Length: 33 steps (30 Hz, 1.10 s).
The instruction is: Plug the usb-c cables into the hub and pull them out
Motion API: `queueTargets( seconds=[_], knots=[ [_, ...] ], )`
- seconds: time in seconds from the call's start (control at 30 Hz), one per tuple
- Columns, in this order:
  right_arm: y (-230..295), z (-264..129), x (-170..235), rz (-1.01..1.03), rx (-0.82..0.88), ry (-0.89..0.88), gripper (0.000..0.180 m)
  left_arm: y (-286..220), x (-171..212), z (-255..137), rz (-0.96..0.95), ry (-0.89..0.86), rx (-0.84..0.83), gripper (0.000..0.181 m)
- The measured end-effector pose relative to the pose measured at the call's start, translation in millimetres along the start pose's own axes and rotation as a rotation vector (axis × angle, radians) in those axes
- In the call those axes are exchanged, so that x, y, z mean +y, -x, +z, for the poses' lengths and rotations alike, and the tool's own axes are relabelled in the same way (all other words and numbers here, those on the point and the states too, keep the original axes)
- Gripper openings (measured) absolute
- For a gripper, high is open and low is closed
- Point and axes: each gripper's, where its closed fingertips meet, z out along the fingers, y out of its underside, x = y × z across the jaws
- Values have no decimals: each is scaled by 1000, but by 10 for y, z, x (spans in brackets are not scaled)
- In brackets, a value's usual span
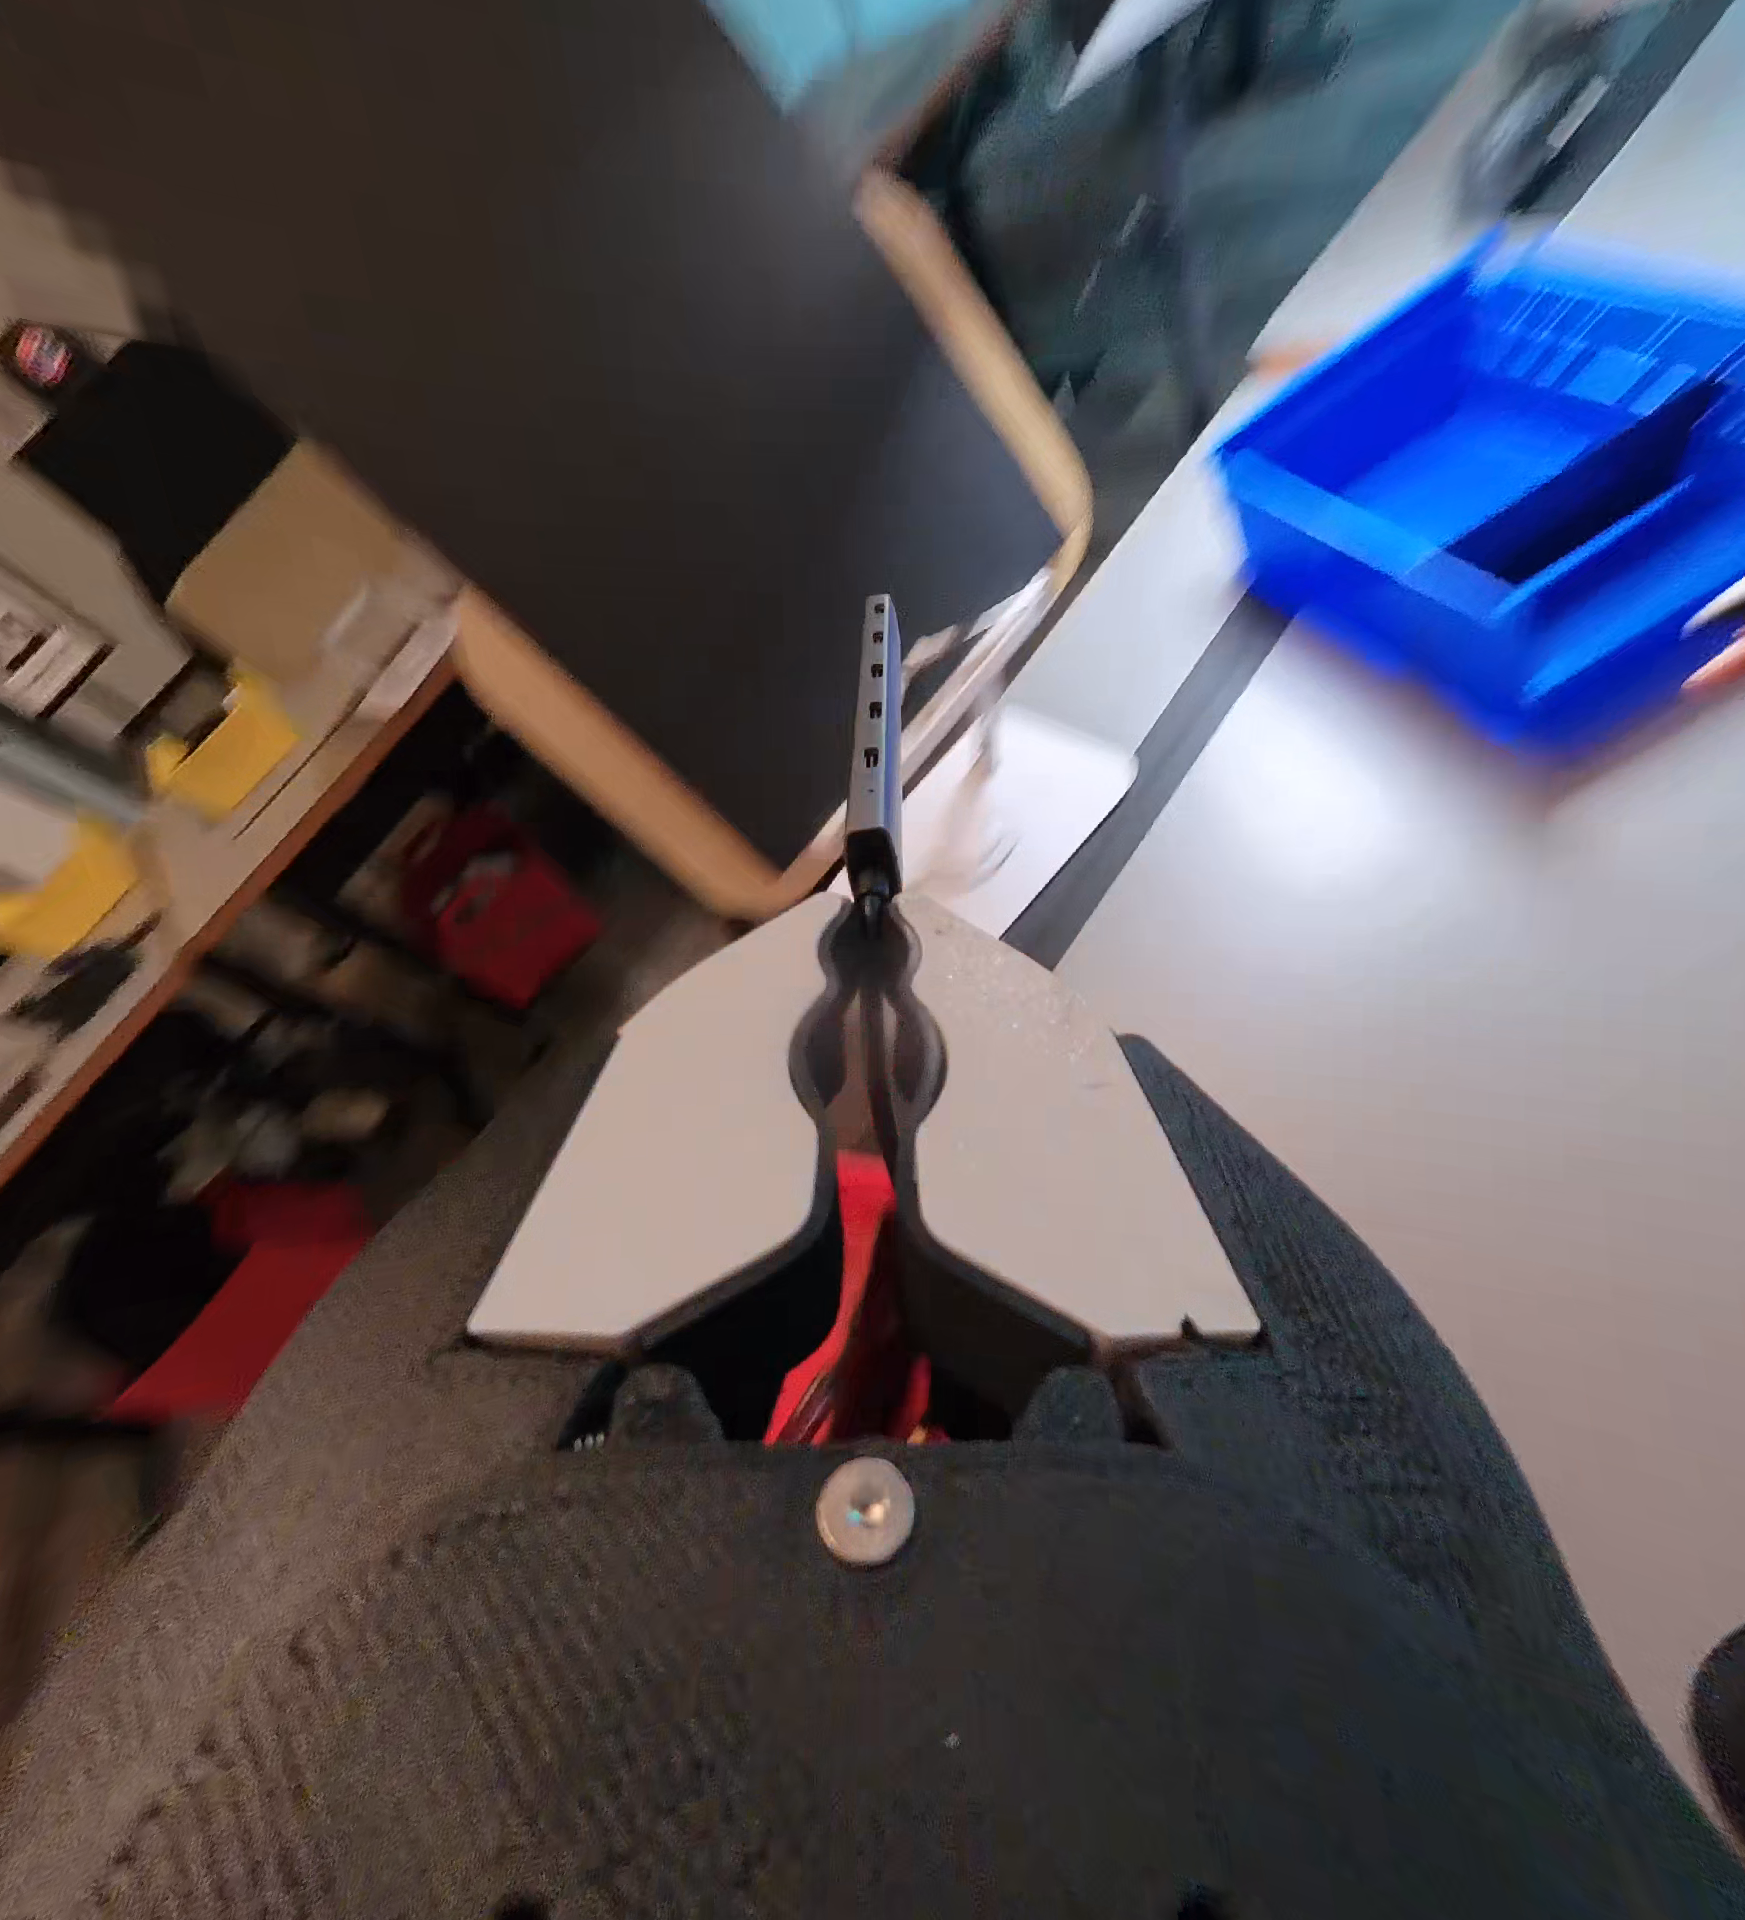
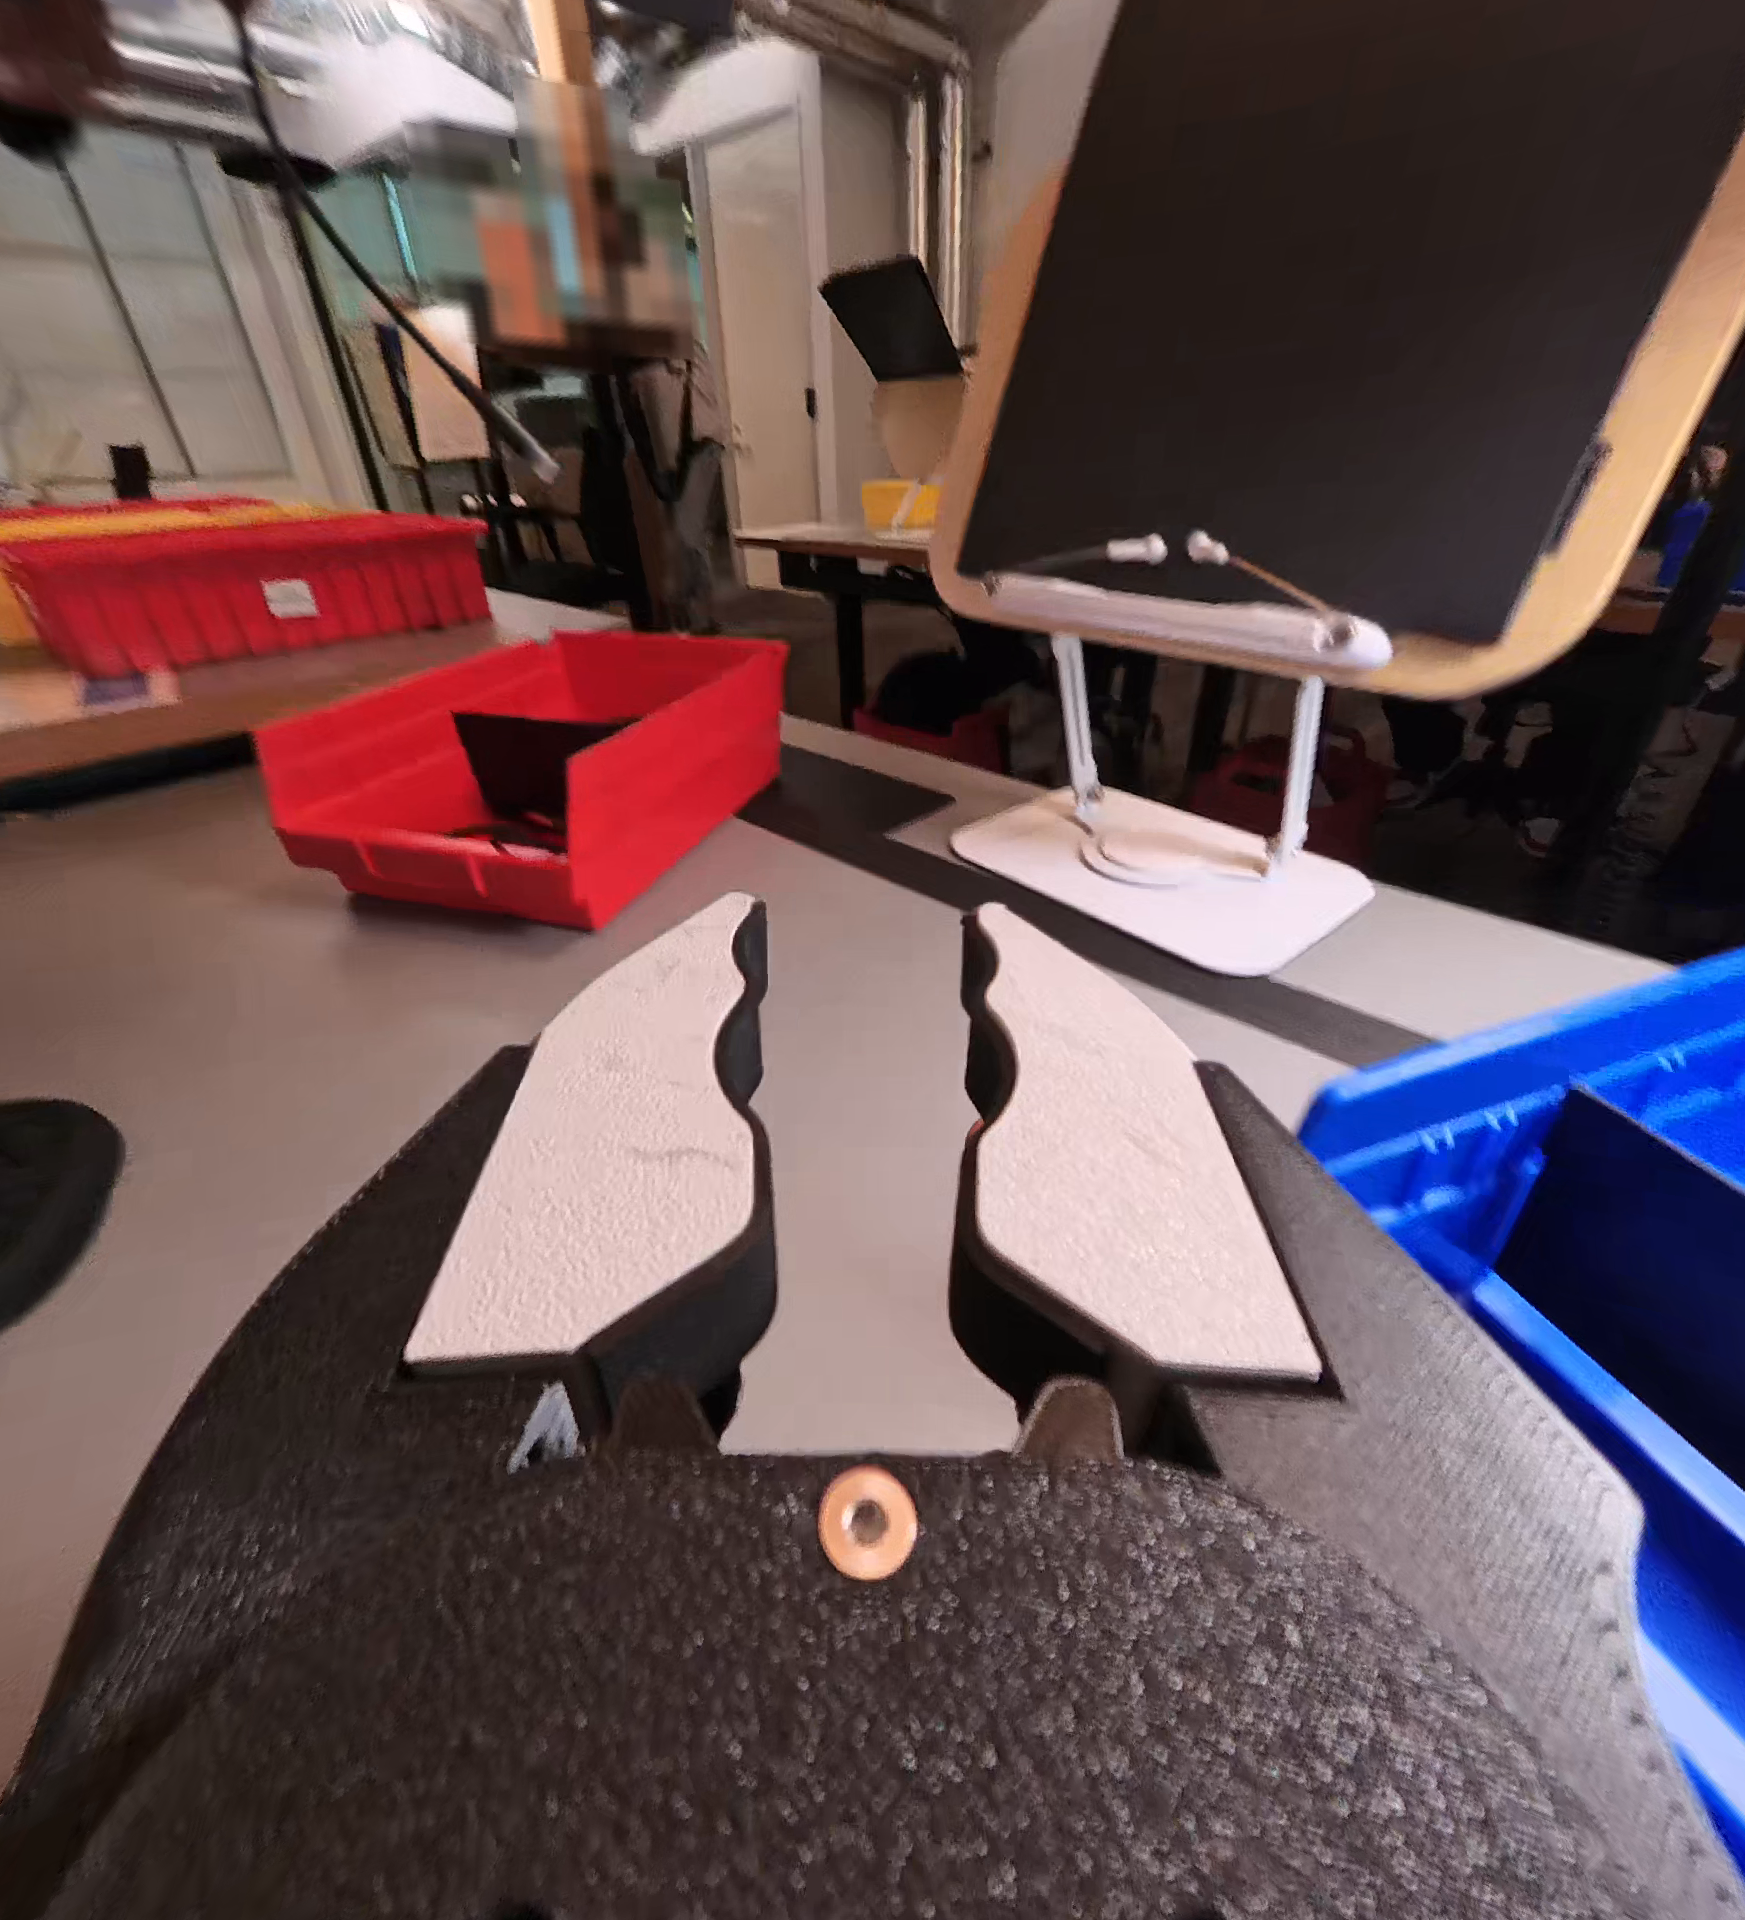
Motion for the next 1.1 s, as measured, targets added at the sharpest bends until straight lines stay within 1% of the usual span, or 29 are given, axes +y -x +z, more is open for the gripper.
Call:
queueTargets(
  seconds=[0.13,0.2,0.3,0.4,0.5,0.6,0.63,0.67,0.77,0.87,0.97,1.1],
  knots=[
    [270,91,-631,-61,-80,-132,35,-631,-390,84,-153,-384,260,4],
    [394,134,-1011,-81,-130,-210,35,-942,-499,102,-218,-547,416,4],
    [607,172,-1510,-86,-248,-306,36,-1312,-559,115,-268,-751,619,4],
    [829,210,-1774,-100,-356,-343,38,-1546,-530,141,-330,-885,797,4],
    [958,268,-1780,-103,-393,-345,38,-1734,-433,146,-374,-980,940,4],
    [1065,342,-1630,-116,-420,-316,33,-1904,-351,231,-395,-970,1027,4],
    [1102,342,-1577,-132,-432,-308,25,-1952,-336,265,-389,-961,1027,4],
    [1123,325,-1545,-156,-433,-314,12,-1990,-328,298,-384,-947,1021,4],
    [1125,264,-1502,-234,-432,-312,10,-2046,-319,383,-358,-896,966,5],
    [1121,191,-1426,-377,-440,-317,9,-2088,-294,457,-304,-804,876,7],
    [1066,127,-1383,-472,-436,-323,10,-2070,-284,463,-244,-736,779,20],
    [1085,88,-1264,-556,-475,-275,10,-2132,-250,434,-112,-648,698,26]
  ],
)
